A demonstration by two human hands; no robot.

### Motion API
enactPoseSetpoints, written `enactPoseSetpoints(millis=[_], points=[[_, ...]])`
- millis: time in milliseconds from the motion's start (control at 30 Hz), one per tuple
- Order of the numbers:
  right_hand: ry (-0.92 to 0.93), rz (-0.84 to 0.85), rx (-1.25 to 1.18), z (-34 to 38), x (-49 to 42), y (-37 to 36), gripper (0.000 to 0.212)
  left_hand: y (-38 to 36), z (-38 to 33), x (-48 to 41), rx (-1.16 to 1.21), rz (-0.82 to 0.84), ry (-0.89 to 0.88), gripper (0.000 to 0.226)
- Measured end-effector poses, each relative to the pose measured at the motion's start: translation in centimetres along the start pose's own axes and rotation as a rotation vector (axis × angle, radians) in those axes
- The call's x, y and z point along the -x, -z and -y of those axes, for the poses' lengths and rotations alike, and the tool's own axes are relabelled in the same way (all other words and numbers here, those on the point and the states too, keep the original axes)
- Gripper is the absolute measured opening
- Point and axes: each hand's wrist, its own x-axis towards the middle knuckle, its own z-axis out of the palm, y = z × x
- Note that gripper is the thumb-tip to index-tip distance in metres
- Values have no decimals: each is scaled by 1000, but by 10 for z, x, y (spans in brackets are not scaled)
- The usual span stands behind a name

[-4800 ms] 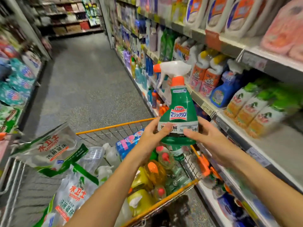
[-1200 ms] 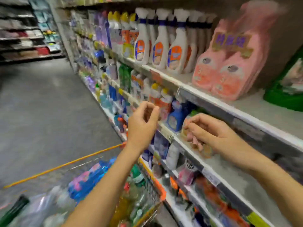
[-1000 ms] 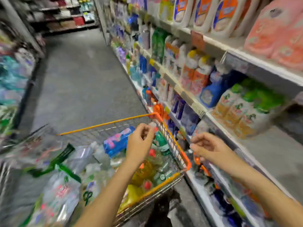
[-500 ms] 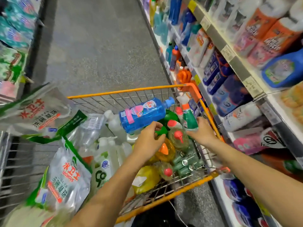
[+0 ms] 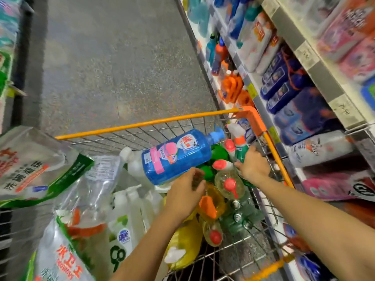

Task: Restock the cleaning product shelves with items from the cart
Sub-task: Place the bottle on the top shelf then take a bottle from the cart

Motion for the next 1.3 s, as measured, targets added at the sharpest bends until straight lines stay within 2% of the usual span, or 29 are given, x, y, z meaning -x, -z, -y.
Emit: enactPoseSetpoints(millis=[200,367,433,500,600,633,700,800,833,933,1033,1133,1300], points=[[11,-85,-41,-7,18,1,53,2,-7,-6,21,20,0,16],[193,-237,-108,-7,50,20,51,9,-27,-5,118,53,0,17],[255,-272,-249,-6,65,40,52,12,-39,1,136,74,-30,21],[322,-243,-409,-7,84,67,53,13,-53,11,118,40,-89,35],[432,-99,-654,-11,116,109,40,21,-78,28,192,25,-118,61],[453,-33,-743,-12,128,122,37,25,-88,35,240,55,-118,60],[480,73,-904,-17,152,144,35,33,-104,49,315,140,-122,41],[518,110,-1095,-27,182,169,29,39,-128,70,434,179,-147,19],[538,84,-1115,-31,192,177,27,39,-137,78,469,157,-167,21],[643,34,-1058,-44,225,197,32,35,-160,108,531,40,-222,54],[708,50,-1031,-61,260,212,36,31,-180,134,581,4,-272,41],[738,-93,-1023,-85,291,225,36,34,-206,168,495,22,-381,27],[779,-319,-1104,-114,347,277,40,49,-278,213,561,79,-610,54]])
